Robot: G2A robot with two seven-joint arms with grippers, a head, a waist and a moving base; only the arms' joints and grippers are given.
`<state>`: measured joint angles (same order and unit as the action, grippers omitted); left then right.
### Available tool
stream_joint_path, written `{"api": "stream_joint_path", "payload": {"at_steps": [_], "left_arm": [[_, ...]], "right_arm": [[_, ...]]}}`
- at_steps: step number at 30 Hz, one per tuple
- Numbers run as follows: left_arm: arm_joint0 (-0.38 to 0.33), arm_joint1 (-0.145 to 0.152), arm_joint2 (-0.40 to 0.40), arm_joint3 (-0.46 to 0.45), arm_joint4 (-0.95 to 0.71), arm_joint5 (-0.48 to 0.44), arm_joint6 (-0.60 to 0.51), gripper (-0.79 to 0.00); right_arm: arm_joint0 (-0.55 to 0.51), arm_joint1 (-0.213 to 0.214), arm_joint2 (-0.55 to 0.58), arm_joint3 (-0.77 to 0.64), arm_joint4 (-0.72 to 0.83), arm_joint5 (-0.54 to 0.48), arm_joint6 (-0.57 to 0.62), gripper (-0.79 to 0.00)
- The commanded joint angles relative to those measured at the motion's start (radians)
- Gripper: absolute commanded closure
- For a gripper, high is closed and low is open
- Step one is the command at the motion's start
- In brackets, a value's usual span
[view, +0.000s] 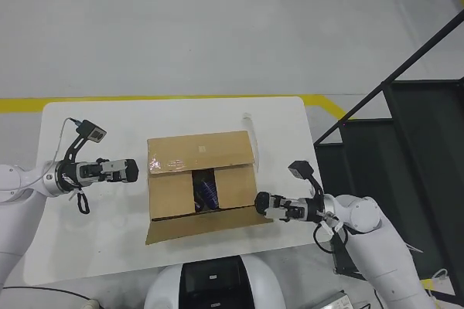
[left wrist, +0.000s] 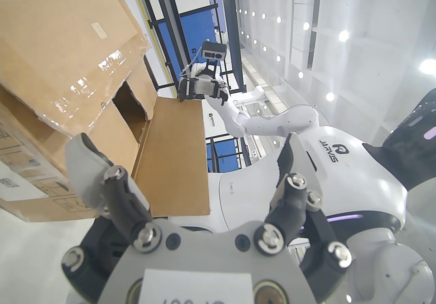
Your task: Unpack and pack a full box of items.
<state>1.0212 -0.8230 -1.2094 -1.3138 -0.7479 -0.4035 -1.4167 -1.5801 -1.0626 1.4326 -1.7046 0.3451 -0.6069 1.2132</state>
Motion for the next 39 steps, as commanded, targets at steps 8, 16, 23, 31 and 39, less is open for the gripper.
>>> {"api": "stream_joint_path", "payload": {"at_steps": [8,16,23,31,39], "left_arm": [[0.0,0.0,0.0,0.0,0.0,0.0,0.0,-0.785],[0.022,-0.001,-0.004,-0.046,0.012,0.02,0.027,-0.785],[0.051,0.003,-0.012,-0.081,0.015,0.053,-0.053,-0.785],[0.028,-0.024,0.083,-0.013,0.03,0.068,-0.057,-0.785],[-0.051,-0.061,0.167,0.104,0.041,0.082,-0.034,-0.785]], "right_arm": [[-0.146,0.025,-0.045,-0.096,-0.191,-0.049,-0.049,-0.785],[-0.128,0.015,-0.147,-0.041,-0.384,-0.003,-0.188,-0.785],[-0.088,0.007,-0.211,0.008,-0.446,0.025,-0.276,-0.785],[-0.08,0.012,-0.212,0.01,-0.41,0.018,-0.316,-0.785],[-0.113,0.026,-0.173,-0.032,-0.354,-0.001,-0.319,-0.785]]}}
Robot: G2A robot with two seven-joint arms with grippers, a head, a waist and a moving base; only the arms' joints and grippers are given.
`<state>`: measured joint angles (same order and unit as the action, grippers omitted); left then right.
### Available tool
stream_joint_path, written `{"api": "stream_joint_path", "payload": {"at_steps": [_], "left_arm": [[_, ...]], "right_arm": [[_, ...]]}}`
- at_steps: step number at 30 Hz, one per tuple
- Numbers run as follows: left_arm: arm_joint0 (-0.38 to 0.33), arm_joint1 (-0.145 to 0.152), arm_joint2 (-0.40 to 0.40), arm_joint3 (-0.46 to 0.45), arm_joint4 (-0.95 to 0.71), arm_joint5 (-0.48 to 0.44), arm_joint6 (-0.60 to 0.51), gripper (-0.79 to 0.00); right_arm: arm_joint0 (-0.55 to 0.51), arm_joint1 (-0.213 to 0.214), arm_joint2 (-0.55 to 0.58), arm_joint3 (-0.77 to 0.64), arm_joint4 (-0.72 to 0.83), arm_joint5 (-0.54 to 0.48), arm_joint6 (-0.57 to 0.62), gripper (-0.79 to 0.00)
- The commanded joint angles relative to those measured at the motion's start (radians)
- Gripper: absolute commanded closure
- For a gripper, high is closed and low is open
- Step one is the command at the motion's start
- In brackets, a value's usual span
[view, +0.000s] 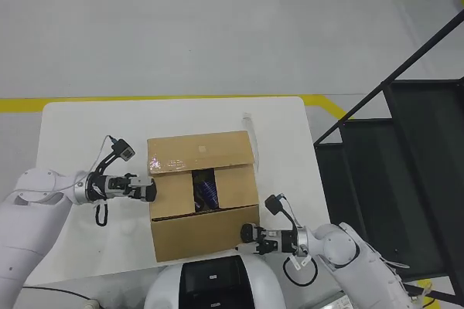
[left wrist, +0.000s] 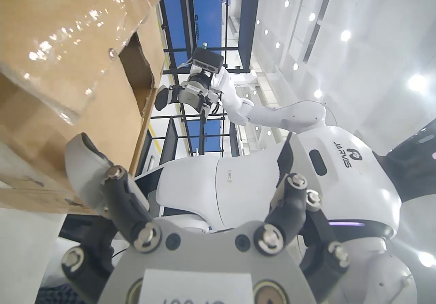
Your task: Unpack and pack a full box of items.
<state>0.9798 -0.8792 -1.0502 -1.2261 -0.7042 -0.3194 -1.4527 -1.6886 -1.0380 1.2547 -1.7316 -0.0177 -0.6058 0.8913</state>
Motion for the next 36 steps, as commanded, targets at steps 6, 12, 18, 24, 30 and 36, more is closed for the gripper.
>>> {"api": "stream_joint_path", "payload": {"at_steps": [6,12,18,24,30,36], "left_arm": [[-0.06,-0.03,0.032,0.08,-0.057,-0.032,0.007,-0.785],[-0.108,-0.052,0.036,0.109,-0.132,-0.043,-0.005,-0.785],[-0.184,-0.086,0.056,0.165,-0.219,-0.039,-0.009,-0.785],[-0.299,-0.138,0.112,0.273,-0.255,-0.037,-0.011,-0.785],[-0.42,-0.21,0.189,0.453,-0.29,-0.055,0.007,-0.785],[-0.511,-0.282,0.252,0.65,-0.283,-0.065,0.077,-0.785]], "right_arm": [[-0.03,0.013,0.034,-0.032,0.052,-0.02,0.01,-0.785],[-0.062,0.024,0.068,-0.052,0.066,-0.032,0.004,-0.785],[-0.082,0.031,0.089,-0.061,0.067,-0.038,-0.017,-0.785],[-0.094,0.036,0.094,-0.066,0.066,-0.04,-0.03,-0.785],[-0.1,0.04,0.093,-0.069,0.061,-0.04,-0.05,-0.785],[-0.105,0.044,0.098,-0.063,0.062,-0.043,-0.066,-0.785]]}}
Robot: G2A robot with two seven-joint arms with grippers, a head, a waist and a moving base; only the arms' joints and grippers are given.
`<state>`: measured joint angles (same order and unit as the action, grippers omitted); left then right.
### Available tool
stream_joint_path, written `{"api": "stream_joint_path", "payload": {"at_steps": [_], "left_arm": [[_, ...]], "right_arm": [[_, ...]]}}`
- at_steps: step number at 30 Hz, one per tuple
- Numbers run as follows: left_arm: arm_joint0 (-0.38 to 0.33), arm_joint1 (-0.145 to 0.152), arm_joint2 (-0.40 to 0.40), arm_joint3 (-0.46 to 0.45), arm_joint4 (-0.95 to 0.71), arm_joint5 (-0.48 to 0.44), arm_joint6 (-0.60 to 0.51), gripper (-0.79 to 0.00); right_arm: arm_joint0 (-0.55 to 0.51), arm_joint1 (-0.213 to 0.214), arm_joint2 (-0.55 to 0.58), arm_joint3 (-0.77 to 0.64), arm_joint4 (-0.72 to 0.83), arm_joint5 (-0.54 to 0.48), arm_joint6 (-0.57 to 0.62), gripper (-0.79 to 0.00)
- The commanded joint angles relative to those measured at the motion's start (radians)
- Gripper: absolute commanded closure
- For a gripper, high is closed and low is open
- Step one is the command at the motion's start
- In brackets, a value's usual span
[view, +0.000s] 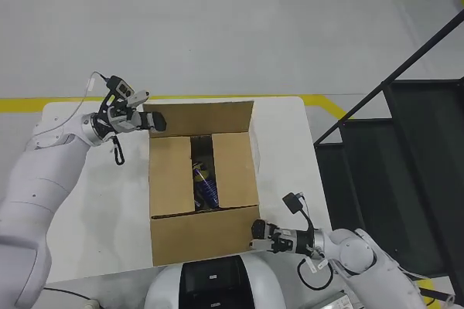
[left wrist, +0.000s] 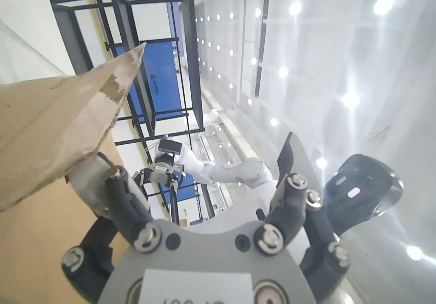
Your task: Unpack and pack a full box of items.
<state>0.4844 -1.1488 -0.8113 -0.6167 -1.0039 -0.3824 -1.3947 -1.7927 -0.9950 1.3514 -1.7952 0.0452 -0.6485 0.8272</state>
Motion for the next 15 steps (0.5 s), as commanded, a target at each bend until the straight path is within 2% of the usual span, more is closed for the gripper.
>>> {"api": "stream_joint_path", "payload": {"at_steps": [1,7,15], "left_arm": [[-0.028,-0.023,0.026,0.069,0.035,-0.005,0.037,-0.785],[-0.084,-0.078,0.092,0.2,0.159,-0.008,0.156,-0.785],[-0.14,-0.121,0.163,0.289,0.364,0.019,0.261,-0.785]], "right_arm": [[-0.001,0.001,0.001,0.002,-0.001,-0.001,-0.004,-0.785],[-0.001,0.004,0.001,0.011,-0.001,0.002,-0.018,-0.785],[0.018,0.006,-0.028,0.02,-0.016,0.027,-0.014,-0.785]]}}
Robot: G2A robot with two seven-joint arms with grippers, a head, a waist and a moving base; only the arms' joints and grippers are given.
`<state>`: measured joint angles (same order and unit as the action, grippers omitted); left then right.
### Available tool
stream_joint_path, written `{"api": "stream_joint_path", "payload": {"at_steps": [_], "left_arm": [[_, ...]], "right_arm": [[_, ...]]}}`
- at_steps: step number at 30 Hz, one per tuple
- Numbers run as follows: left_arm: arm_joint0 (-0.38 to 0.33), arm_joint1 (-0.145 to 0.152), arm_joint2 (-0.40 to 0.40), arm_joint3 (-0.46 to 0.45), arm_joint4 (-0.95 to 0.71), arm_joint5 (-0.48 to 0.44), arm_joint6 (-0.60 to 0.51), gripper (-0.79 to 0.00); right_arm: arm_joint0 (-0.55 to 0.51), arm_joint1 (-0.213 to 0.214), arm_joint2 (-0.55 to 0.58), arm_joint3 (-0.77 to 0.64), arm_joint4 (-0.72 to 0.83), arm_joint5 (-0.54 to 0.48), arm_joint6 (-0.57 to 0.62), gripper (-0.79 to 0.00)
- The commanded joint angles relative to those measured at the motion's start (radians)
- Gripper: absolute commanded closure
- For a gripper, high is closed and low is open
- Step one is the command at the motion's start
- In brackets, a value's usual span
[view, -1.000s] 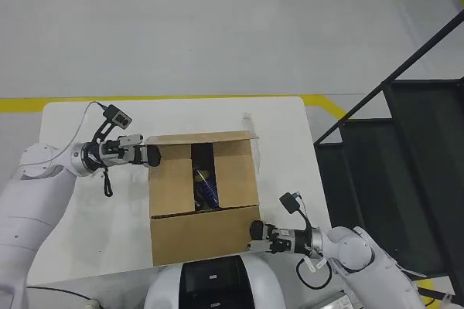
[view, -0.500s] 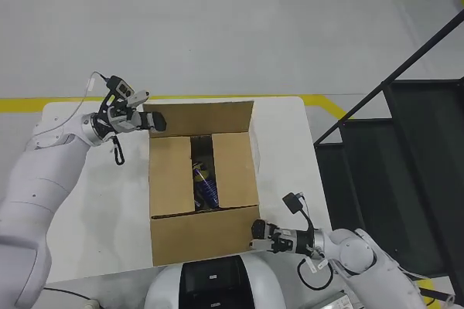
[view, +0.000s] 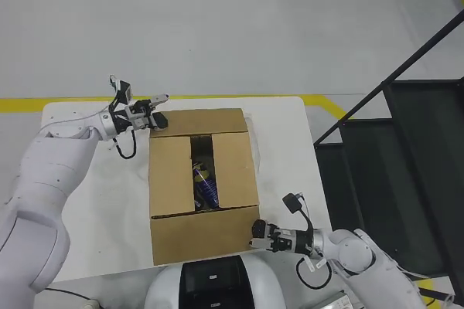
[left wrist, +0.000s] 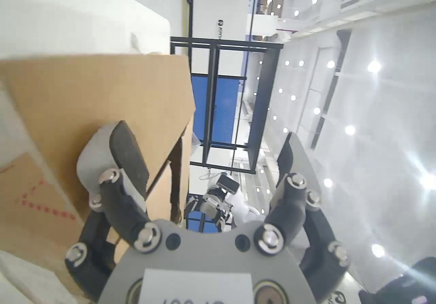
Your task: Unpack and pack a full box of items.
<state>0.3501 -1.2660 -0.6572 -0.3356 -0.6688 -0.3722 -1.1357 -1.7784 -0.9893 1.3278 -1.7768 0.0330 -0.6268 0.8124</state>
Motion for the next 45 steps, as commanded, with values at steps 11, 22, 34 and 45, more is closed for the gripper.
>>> {"api": "stream_joint_path", "payload": {"at_steps": [11,22,34,45], "left_arm": [[-0.048,-0.022,0.023,0.081,0.139,0.04,-0.021,-0.785],[-0.081,0.021,-0.094,0.123,0.001,-0.087,-0.123,-0.785],[0.087,0.147,-0.229,-0.175,-0.084,-0.021,-0.291,-0.785],[0.429,0.313,-0.489,-0.676,-0.072,0.081,-0.394,-0.785]], "right_arm": [[0.073,-0.01,-0.089,0.046,-0.123,0.079,-0.053,-0.785],[0.096,-0.015,-0.135,0.039,-0.159,0.091,-0.097,-0.785],[0.076,0.005,-0.042,-0.177,0.153,0.192,-0.048,-0.785],[0.323,-0.045,-0.261,-0.173,0.092,0.542,-0.194,-0.785]]}}
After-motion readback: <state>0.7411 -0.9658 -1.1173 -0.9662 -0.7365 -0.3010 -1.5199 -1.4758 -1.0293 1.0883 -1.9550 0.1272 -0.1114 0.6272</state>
